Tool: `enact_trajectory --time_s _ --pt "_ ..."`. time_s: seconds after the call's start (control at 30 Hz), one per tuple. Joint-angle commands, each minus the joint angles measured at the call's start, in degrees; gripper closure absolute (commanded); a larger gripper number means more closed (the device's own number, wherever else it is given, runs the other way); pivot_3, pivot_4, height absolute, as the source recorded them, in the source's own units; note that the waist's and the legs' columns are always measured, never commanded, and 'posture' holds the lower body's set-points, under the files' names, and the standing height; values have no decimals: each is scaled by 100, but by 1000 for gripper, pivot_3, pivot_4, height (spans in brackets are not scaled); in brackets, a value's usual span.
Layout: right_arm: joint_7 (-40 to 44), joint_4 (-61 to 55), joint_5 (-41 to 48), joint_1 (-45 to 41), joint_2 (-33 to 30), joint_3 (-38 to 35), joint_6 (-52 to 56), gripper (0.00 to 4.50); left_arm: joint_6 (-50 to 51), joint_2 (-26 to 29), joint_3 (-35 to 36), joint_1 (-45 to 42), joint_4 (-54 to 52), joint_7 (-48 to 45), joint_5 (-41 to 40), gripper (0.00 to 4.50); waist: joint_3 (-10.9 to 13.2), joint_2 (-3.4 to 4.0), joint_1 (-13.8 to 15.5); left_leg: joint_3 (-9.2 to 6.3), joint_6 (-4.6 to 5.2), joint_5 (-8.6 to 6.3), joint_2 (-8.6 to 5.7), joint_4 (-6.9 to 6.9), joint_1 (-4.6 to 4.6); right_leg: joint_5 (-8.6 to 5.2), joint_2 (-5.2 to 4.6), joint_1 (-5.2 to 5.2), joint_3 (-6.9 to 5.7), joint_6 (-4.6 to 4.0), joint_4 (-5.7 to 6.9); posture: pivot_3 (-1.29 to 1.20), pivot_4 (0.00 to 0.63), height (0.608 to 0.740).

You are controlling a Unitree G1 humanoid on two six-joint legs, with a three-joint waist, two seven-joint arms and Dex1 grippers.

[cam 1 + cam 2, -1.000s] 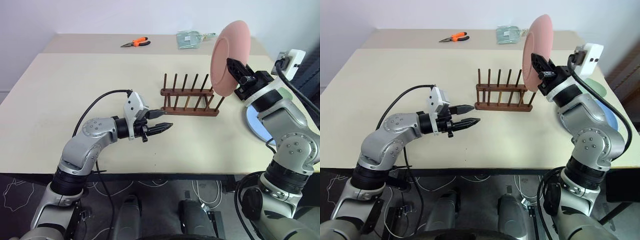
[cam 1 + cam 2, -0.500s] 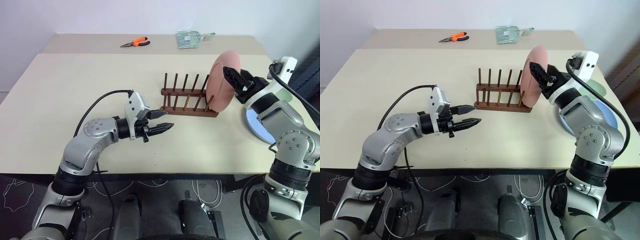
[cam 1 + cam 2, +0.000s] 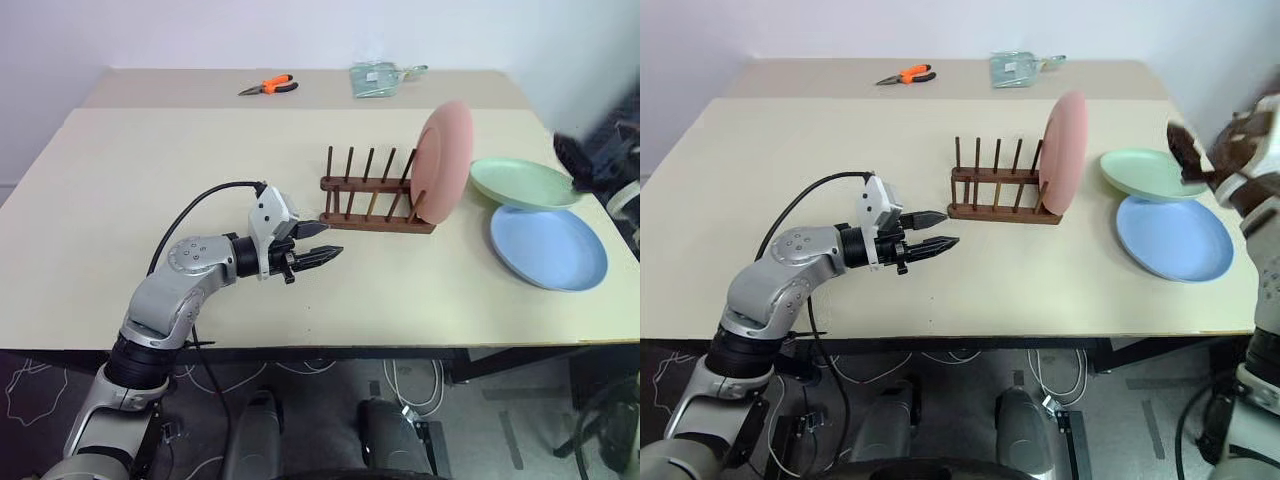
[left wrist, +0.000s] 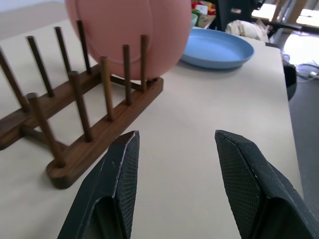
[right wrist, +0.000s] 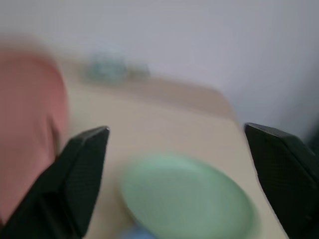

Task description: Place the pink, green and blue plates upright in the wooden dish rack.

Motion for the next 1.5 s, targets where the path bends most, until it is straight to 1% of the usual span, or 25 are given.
enact_trajectory --time_s 0.03,0.1,0.13,0.23,0.4,0.47,0.53,0.63,0.73,0.83,0.9,0.93,1.0,1.03,1.1,1.13,1.17,1.27,1.3,1.37,1.4,1.43,1.5 --pt "251 824 -1385 -47 -494 929 -1333 51 -172 -47 -48 -116 -50 -67 52 2050 -1 2 2 2 0 0 0 0 1 0 0 -2 3 0 1 0 150 740" --pt "271 1371 -1746 -263 -523 1247 -1781 51 -194 -59 -62 -149 -16 -77 65 2050 0 2 2 6 0 0 -1 0 0 0 0 -4 8 1 1 0 150 740" --pt "276 1754 -2077 -415 -573 1523 -2117 51 -204 -70 -68 -177 22 -84 78 2050 0 4 6 9 0 0 -1 1 0 0 0 -5 11 2 1 0 150 740" --pt "235 3222 -2958 -1124 -527 2313 -2972 51 -259 -58 -57 -212 90 -129 111 2050 2 6 14 13 0 0 -3 3 -1 1 0 -6 15 3 1 0 150 740" --pt "88 5109 -3652 -1983 -293 2952 -3829 51 -275 -80 -34 -218 103 -96 152 2050 3 5 48 14 0 0 -5 -3 -2 -2 0 -6 18 7 0 0 150 740" --pt "-103 5664 -3894 -2238 -248 3126 -4050 574 -266 -75 -25 -184 56 -74 150 2050 4 5 41 14 0 0 -6 -5 -2 -2 0 -5 18 9 -1 0 150 740" --pt "-198 6005 -4022 -2397 -227 3220 -4231 1329 -260 -68 -24 -159 24 -60 151 2050 4 5 39 14 0 1 -6 -4 -1 -2 0 -5 18 10 1 0 150 740" --pt "-220 6186 -4037 -2488 -215 3217 -4459 2872 -226 -39 8 -104 -42 -27 139 2050 4 6 28 14 0 1 -6 -3 -1 -2 0 -5 19 10 2 0 150 740" --pt "-412 5978 -4084 -2398 -290 3168 -4674 4421 -283 -24 4 -55 -69 11 171 2050 4 7 20 14 -1 1 -5 -3 2 -2 0 -3 19 10 4 0 150 740" --pt "-803 5213 -4159 -2096 -505 2988 -4651 4475 -457 37 -81 23 -57 -2 326 2050 5 10 26 14 -1 1 -6 -3 3 -2 1 -4 21 10 6 0 150 740" --pt "-909 4686 -4090 -1865 -593 2790 -4530 4475 -463 39 -80 50 -40 1 350 2050 5 12 38 14 -1 1 -6 -3 3 -1 1 -4 23 10 6 0 150 740" --pt "-968 4225 -3885 -1654 -595 2505 -4404 4475 -488 56 -86 69 -26 -2 385 2050 5 12 42 15 -1 1 -7 -2 3 -1 0 -4 24 11 6 0 150 740" --pt "-954 2775 -2879 -1152 -321 1449 -3864 4475 -553 73 -60 106 59 16 453 2050 5 13 57 15 -1 1 -7 -2 2 -1 1 -3 24 11 6 0 150 740" --pt "-943 2198 -2506 -972 -180 1047 -3599 4475 -567 81 -38 119 96 20 468 2050 5 13 62 15 0 1 -7 -1 2 -2 1 -3 25 13 8 0 150 740" --pt "-834 903 -1259 -801 279 205 -2802 4475 -685 94 6 130 259 22 542 2050 4 16 52 15 -1 1 -6 -4 4 7 1 -4 25 31 13 0 150 740" --pt "-804 402 -795 -778 448 -74 -2482 4475 -751 87 36 127 339 21 567 2050 3 17 52 15 0 1 -6 1 5 8 1 -3 25 33 15 0 150 740" --pt "-755 -190 -119 -807 620 -319 -2060 4475 -836 73 99 109 473 43 592 2050 3 17 60 14 0 1 -6 2 7 8 1 0 25 33 15 0 150 740" --pt "-705 -1262 1045 -899 846 -640 -1136 4475 -1073 87 215 70 793 60 666 2050 3 17 62 13 0 0 -5 4 11 4 1 9 24 23 14 0 150 740" --pt "-732 -1596 1699 -956 935 -723 -766 4475 -1199 118 282 84 934 24 684 2050 3 16 60 13 1 0 -5 5 11 -2 1 9 24 13 13 0 150 740" --pt "-845 -2412 3412 -1022 1092 -693 -30 4475 -1445 224 480 128 1270 -65 706 2050 2 17 59 13 2 0 -5 5 11 -2 1 9 24 11 12 0 150 740" --pt "-929 -2674 3985 -1037 1130 -663 236 4475 -1544 262 538 136 1389 -94 723 2050 3 18 42 13 2 -1 -4 4 11 -2 1 8 24 11 13 0 150 740" --pt "-1070 -2877 4359 -1033 1186 -565 435 4475 -1613 300 584 139 1490 -110 734 2050 4 20 33 13 2 -1 -2 2 12 -3 1 6 24 10 15 0 150 740" --pt "-1469 -3110 4536 -930 1418 -173 740 4475 -1740 382 620 131 1677 -115 828 2050 3 18 41 13 4 -2 -2 0 11 -3 1 6 24 9 15 0 150 740"
